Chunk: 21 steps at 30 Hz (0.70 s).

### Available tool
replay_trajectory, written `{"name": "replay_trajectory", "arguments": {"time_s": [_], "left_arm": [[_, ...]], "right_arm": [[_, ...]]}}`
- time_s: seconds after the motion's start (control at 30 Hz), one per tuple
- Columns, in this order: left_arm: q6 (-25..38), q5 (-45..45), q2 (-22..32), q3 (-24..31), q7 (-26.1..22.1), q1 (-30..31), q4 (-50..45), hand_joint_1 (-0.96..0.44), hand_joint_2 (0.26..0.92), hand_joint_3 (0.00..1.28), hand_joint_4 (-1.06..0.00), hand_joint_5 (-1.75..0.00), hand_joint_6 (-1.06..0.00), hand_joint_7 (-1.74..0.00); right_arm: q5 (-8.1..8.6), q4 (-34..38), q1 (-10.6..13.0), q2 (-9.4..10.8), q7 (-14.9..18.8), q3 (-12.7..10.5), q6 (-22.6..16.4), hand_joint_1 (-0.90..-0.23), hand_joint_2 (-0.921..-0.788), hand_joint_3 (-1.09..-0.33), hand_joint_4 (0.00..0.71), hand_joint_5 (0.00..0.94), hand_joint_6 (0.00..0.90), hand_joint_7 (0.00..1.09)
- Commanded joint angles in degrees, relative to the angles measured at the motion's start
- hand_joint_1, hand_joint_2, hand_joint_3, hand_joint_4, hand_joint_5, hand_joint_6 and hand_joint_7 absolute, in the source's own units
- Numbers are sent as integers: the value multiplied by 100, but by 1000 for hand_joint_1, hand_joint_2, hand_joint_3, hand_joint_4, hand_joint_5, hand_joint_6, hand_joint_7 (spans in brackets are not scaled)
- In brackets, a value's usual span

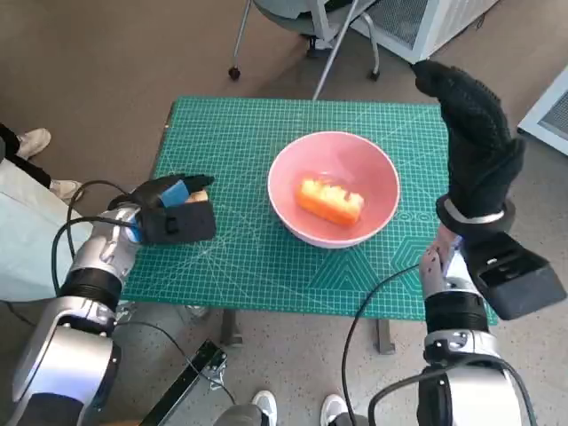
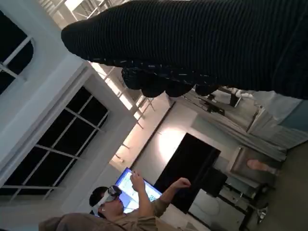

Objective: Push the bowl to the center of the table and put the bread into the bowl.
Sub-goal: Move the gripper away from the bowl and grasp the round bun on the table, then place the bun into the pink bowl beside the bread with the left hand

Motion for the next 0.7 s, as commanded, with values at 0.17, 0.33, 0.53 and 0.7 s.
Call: {"name": "replay_trajectory", "arguments": {"time_s": [0.17, 0.33, 0.53, 0.7], "left_arm": [[-117, 55, 146, -93, 93, -134, 27, -8, 920, 97, -648, -1129, -604, -1135], [-165, -90, 231, 57, 116, -231, -101, -1, 920, 97, -650, -1214, -602, -1165], [-349, -365, 365, 385, 128, -292, -765, 1, 921, 86, -667, -1188, -607, -1189], [-643, -662, 408, 726, 172, -168, -1749, 1, 920, 73, -682, -1146, -620, -1203]], "right_arm": [[-68, -87, 198, 17, -52, 62, 75, -514, -921, -634, 308, 0, 62, 779], [-45, -99, 210, 20, -39, 71, 77, -517, -921, -629, 308, 0, 65, 778], [-39, -93, 207, 20, -35, 73, 73, -512, -921, -629, 308, 0, 66, 776], [-51, -22, 171, 12, -37, 62, 42, -514, -921, -629, 309, 0, 67, 774]]}}
